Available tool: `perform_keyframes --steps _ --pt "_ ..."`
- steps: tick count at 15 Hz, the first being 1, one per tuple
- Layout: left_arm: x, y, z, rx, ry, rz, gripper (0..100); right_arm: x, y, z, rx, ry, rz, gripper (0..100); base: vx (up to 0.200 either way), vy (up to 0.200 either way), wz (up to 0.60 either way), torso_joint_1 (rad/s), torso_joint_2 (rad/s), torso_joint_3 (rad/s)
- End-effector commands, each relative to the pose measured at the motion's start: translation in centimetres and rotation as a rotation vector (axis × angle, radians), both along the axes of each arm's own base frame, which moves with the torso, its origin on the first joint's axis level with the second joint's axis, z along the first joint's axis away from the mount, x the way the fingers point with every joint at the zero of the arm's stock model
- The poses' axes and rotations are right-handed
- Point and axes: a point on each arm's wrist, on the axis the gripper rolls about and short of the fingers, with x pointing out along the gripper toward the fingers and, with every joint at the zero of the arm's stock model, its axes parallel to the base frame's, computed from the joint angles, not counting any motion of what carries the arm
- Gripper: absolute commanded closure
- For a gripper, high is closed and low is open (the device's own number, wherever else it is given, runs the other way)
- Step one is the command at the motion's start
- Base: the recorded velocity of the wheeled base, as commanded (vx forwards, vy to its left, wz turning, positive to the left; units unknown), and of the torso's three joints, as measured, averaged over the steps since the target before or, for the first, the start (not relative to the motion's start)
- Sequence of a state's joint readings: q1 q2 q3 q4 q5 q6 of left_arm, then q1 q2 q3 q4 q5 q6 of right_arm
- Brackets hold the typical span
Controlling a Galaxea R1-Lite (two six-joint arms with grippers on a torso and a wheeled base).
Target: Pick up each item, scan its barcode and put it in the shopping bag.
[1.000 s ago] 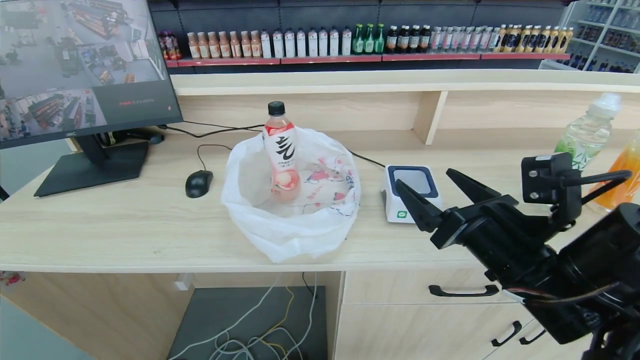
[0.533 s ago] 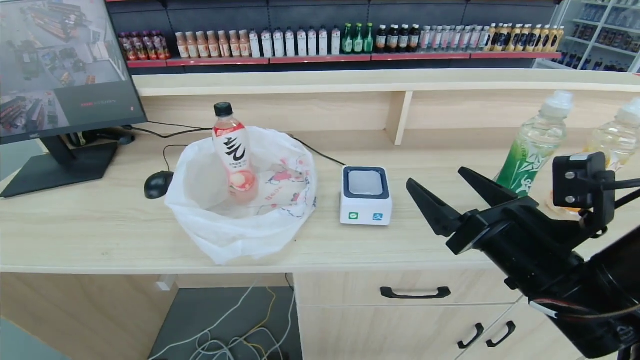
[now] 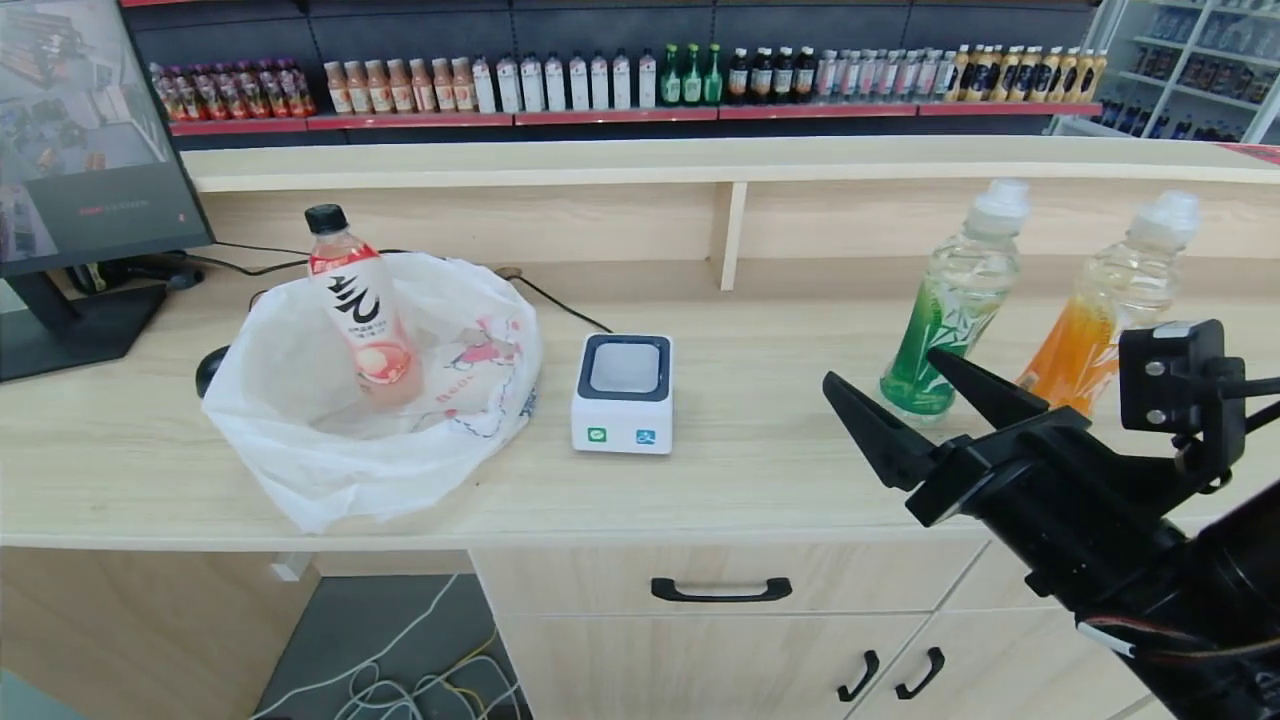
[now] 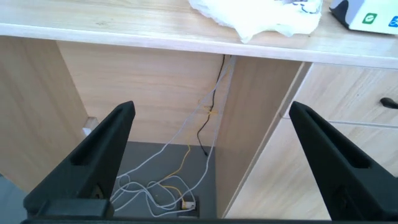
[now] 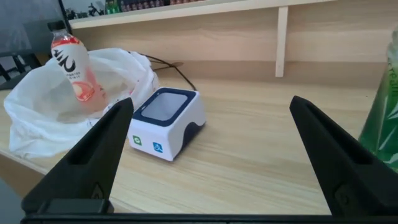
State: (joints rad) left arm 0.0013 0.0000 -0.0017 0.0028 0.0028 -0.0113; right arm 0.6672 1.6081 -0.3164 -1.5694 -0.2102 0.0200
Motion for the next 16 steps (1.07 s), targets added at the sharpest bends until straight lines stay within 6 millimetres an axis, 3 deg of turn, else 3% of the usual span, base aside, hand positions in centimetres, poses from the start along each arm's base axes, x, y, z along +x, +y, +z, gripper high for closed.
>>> perform_keyframes --steps 1,6,11,16 --pt "0.0 0.0 0.0 -0.001 0.0 0.001 0 -0.1 -0.1 -0.3 -0.009 0.011 0.0 0 0.0 -0.2 0.0 0.002 0.0 0.002" --pt "0.0 0.0 0.0 0.005 0.0 0.001 0 0.3 0.2 -0.5 -0.022 0.011 -0.003 0 0.0 -0.2 0.0 0.001 0.0 0.001" --pt "0.0 0.0 0.0 0.002 0.0 0.001 0 1.3 1.1 -1.3 -0.108 0.0 -0.011 0 0.0 0.0 0.0 0.0 0.0 0.0" --pt "0.0 0.0 0.0 0.007 0.0 0.001 0 5.0 2.6 -1.4 -0.103 -0.005 -0.134 0 0.0 0.0 0.0 0.0 0.0 0.0"
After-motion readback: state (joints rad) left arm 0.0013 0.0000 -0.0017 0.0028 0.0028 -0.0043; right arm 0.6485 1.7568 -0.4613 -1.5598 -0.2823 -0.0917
